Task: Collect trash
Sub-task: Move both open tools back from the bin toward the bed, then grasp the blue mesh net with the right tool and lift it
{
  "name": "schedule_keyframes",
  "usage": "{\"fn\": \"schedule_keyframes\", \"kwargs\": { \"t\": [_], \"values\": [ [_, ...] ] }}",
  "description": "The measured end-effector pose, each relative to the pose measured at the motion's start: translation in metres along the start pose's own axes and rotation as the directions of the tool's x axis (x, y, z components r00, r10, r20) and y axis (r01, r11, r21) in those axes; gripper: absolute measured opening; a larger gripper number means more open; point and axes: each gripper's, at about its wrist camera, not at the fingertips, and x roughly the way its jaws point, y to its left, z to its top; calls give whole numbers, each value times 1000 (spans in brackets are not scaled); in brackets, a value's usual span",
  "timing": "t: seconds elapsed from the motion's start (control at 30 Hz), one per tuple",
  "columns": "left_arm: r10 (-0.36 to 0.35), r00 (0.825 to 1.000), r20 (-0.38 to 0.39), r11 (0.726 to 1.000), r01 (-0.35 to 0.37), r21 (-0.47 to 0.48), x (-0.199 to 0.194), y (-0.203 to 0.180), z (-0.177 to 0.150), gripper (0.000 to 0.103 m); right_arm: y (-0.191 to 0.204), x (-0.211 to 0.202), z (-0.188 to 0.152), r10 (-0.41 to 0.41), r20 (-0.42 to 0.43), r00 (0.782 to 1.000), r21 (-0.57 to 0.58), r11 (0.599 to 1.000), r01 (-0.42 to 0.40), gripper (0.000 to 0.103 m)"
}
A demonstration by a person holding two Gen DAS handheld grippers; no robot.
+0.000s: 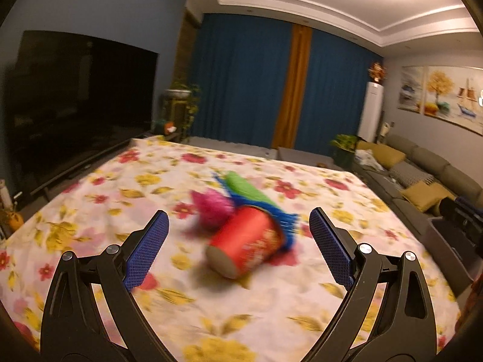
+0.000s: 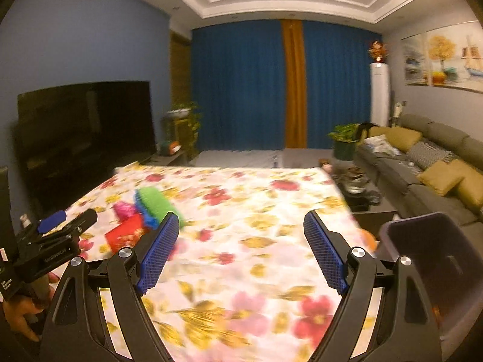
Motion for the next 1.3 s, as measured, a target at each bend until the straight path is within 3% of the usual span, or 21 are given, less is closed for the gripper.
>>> {"fn": "schedule_keyframes", "kwargs": {
  "t": [0.2,0.33,0.5,0.7,0.8,0.87,0.97,1.3],
  "values": [
    [30,999,-23,993,-32,-116,11,37,0,92,39,46,2,56,-49,997,-29,998,-57,73],
    [81,997,-8,991,-82,-102,10,40,-1,92,62,75,-5,85,-71,994,-50,995,-89,72],
    [106,994,-3,991,-106,-84,10,42,-2,92,85,112,-14,123,-131,984,-59,990,-132,63],
    [94,995,-16,989,-95,-109,11,47,-2,92,96,137,-20,160,-186,970,-64,983,-174,49],
    [84,996,-32,988,-88,-126,14,50,-4,92,95,148,-20,198,-226,954,-36,977,-211,29],
    [85,996,-40,988,-90,-129,16,51,-5,92,92,151,-20,217,-235,947,-16,974,-227,16],
    [73,996,-45,990,-78,-122,17,48,-6,92,90,148,-21,220,-226,949,-22,973,-231,11],
    [-7,996,-91,999,2,-53,33,31,-12,92,67,94,4,200,-79,977,-23,979,-202,10]
  ]
}}
